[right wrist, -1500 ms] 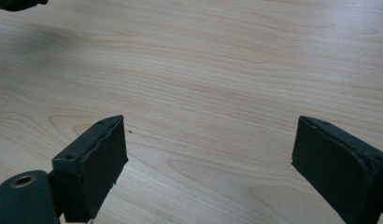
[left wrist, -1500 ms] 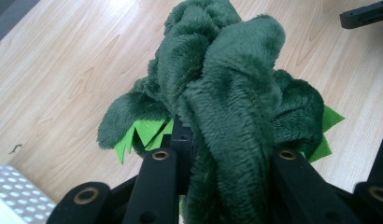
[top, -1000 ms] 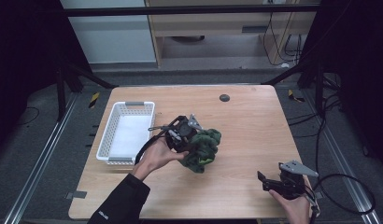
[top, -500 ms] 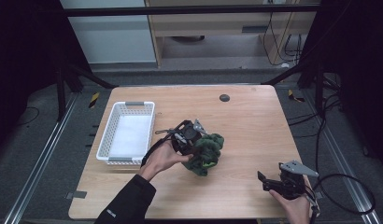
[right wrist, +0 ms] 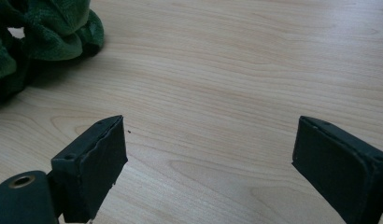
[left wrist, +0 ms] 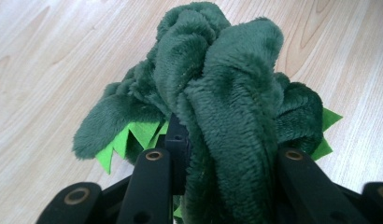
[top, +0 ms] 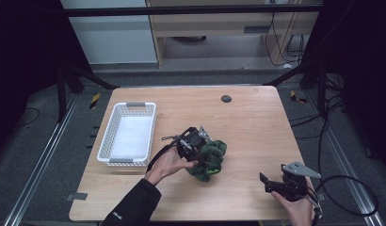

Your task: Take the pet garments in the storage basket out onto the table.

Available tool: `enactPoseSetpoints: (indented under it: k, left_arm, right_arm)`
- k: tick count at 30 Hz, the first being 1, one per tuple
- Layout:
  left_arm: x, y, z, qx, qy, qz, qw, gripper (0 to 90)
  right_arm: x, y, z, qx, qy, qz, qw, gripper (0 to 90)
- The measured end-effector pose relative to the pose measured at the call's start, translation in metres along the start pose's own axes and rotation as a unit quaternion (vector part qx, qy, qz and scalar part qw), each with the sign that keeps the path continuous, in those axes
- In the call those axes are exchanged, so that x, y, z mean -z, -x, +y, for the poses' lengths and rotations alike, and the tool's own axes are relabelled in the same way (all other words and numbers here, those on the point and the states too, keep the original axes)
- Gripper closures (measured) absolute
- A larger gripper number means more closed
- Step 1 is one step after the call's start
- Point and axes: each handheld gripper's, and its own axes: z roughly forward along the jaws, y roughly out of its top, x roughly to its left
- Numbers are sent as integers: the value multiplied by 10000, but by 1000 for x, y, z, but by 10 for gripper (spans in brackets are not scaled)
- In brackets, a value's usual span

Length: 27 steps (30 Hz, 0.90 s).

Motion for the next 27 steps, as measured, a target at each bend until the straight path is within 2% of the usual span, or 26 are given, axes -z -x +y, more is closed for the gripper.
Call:
enactPoseSetpoints:
  k: [10,13,14,15,17,18,20,27]
  left_arm:
    - [-10,0,-3,17,-131,-16,9999,574]
    - [-11,0,-5,9,-124,-34,9999,510]
    - [-11,0,-6,5,-109,-19,9999,510]
    - [-11,1,-7,15,-74,-9,10000,467]
    - [-10,0,-7,17,-58,2,10000,446]
    - [-8,0,-8,57,2,-2,10000,400]
    - [-7,0,-9,60,21,-13,10000,364]
    - [2,3,-12,73,212,-27,9997,289]
  right_arm:
    - [-1,0,0,46,6,-19,10000,98]
    - [-1,0,0,37,5,-12,10000,98]
    - [-1,0,0,44,6,-21,10000,98]
    - [-1,0,-1,44,0,-26,10000,96]
    - [0,0,0,3,-20,-6,10000,96]
    - [-1,0,0,9,-18,-3,10000,95]
    - [-1,0,0,9,-18,-6,10000,95]
    - [-1,0,0,8,-20,-9,10000,94]
